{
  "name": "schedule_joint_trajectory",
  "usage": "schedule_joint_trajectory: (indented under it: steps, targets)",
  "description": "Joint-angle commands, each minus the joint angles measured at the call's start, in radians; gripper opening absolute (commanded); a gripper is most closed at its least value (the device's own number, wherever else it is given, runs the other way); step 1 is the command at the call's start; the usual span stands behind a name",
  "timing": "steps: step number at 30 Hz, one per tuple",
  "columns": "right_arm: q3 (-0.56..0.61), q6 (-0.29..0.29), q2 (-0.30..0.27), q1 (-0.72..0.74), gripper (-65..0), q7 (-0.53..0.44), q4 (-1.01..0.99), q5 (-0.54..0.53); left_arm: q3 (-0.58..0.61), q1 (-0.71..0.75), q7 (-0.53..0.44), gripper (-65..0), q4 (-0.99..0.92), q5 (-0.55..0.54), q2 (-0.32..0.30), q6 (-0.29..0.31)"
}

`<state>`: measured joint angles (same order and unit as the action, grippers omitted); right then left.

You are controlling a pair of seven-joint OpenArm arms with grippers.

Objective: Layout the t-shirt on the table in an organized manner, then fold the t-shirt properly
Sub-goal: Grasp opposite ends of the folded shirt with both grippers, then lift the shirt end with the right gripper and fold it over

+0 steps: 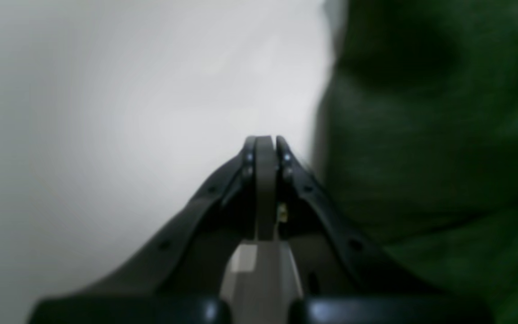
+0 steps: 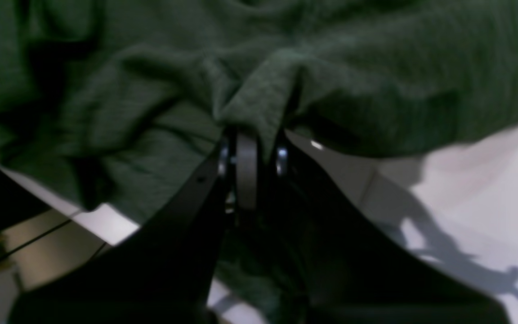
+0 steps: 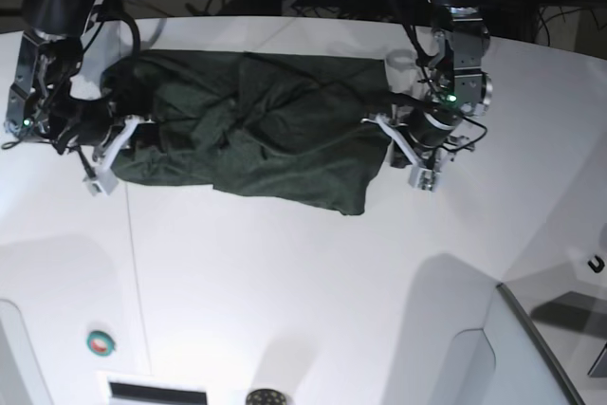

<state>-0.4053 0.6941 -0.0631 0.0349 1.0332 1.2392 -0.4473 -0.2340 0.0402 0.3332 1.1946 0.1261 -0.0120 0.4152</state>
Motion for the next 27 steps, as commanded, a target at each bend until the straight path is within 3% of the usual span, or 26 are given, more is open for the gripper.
schedule_joint_trajectory:
  steps: [1, 5, 12, 18, 22, 27]
  targets:
    - [0.003, 0.004, 0.004, 0.007, -64.4, 0.005, 0.063, -0.023, 0.003, -0.004, 0.004, -65.0, 0.018, 0.004, 0.019, 0.006]
    - [0.111, -0.003, 0.032, -0.036, -64.4, 0.071, 0.281, -0.025, 0.005, -0.004, 0.011, -65.0, 0.058, 0.004, 0.040, 0.006]
    - [0.345, -0.241, 0.095, -0.109, -64.4, 0.089, 0.540, -0.028, 0.037, 0.003, 0.011, -65.0, 0.080, -0.004, 0.054, 0.007]
    - [0.517, -0.420, 0.148, -0.109, -64.4, 0.080, 0.546, -0.028, 0.081, 0.048, 0.011, -65.0, 0.117, -0.006, 0.037, 0.007]
    - [0.590, -0.479, 0.174, -0.094, -64.4, 0.069, 0.509, -0.025, 0.080, 0.063, 0.011, -65.0, 0.150, -0.006, 0.031, 0.007]
    - [0.734, -0.546, 0.174, -0.054, -64.4, -0.054, 0.345, -0.026, 0.072, 0.102, 0.011, -65.0, 0.198, -0.006, 0.030, 0.007]
